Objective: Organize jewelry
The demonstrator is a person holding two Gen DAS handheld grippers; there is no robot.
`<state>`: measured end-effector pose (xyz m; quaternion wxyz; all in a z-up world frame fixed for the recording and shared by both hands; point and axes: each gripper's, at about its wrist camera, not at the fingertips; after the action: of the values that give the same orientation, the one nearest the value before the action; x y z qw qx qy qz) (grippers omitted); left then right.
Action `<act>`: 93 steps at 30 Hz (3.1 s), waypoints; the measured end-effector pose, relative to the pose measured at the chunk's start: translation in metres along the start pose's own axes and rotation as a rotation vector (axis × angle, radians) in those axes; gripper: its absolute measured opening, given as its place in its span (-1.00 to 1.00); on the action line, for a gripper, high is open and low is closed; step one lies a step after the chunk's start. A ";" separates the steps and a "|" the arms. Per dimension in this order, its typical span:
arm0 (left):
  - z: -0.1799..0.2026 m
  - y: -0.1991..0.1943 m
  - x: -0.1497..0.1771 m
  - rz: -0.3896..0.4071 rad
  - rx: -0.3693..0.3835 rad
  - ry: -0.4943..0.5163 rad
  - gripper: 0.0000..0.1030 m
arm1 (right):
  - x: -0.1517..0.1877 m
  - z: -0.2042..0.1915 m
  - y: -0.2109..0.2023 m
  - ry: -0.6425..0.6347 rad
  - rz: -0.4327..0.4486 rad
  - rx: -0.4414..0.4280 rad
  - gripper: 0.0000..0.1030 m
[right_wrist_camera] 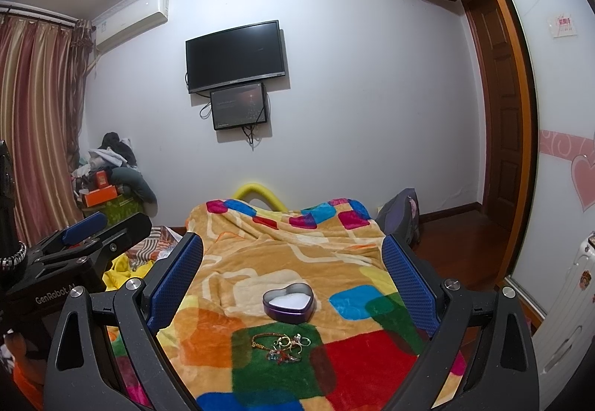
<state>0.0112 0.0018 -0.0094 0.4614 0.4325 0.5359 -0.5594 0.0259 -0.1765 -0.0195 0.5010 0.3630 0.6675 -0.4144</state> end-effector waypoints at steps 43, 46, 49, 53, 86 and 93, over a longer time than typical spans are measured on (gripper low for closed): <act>-0.042 0.167 0.136 -0.631 0.006 0.000 0.07 | 0.114 0.051 0.124 0.044 -0.597 -0.072 -0.05; -0.043 0.176 0.145 -0.665 0.032 -0.007 -0.22 | 0.123 0.053 0.130 0.055 -0.635 -0.097 -0.17; -0.041 0.185 0.151 -0.703 0.084 -0.029 -0.38 | 0.128 0.051 0.135 0.055 -0.662 -0.116 -0.27; -0.036 0.196 0.157 -0.735 0.143 -0.045 -0.46 | 0.131 0.050 0.142 0.062 -0.692 -0.147 -0.34; -0.026 0.196 0.135 -0.671 0.154 -0.007 -0.98 | 0.108 0.055 0.142 0.079 -0.625 -0.143 -0.61; -0.026 0.186 0.109 -0.599 0.140 0.003 -0.98 | 0.091 0.052 0.140 0.066 -0.573 -0.146 -0.61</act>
<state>0.1709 0.0224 -0.1547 0.2443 0.2866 0.6004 -0.7055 0.1493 -0.1627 -0.1417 0.3665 0.1364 0.7866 -0.4779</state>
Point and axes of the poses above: each gripper's, at about its wrist camera, not at the fingertips, and y roughly the way its jaws point, z to its right, x to its underside, and after that the axes turned 3 degrees about y, right-handed
